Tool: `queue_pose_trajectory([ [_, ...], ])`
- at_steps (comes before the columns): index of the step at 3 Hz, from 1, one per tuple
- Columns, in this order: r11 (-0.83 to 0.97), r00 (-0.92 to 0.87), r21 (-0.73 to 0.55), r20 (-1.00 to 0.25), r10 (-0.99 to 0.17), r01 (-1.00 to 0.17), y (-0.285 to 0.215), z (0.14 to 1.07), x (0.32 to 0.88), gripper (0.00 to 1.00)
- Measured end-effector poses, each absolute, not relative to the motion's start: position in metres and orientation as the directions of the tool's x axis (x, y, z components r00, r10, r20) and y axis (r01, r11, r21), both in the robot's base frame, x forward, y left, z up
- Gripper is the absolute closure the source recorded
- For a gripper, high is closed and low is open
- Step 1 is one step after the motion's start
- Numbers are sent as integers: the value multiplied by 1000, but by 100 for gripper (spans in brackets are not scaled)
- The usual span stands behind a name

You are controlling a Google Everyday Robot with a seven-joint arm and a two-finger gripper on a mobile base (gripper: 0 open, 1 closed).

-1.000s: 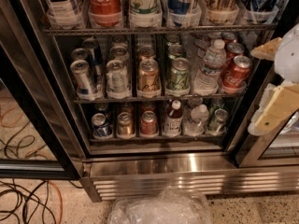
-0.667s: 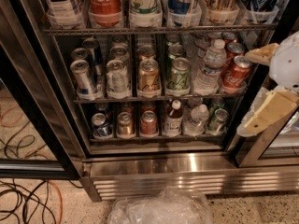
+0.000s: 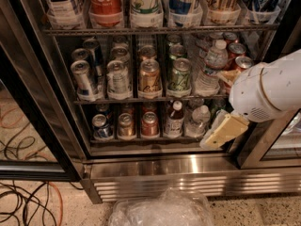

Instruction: Pick pepsi can from bottom shelf of fridge

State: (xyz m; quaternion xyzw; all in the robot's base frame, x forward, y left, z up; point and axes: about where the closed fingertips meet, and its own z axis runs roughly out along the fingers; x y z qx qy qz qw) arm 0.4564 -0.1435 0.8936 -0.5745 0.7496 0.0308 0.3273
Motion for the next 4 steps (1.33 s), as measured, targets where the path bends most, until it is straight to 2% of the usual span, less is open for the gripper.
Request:
queue_pose_trajectory([
  [2,355,-132,-311,-559,-818,-882,-140,890,457,0],
  [4,458,-164,-260,-695,-700,-850,-103,862,462,0],
])
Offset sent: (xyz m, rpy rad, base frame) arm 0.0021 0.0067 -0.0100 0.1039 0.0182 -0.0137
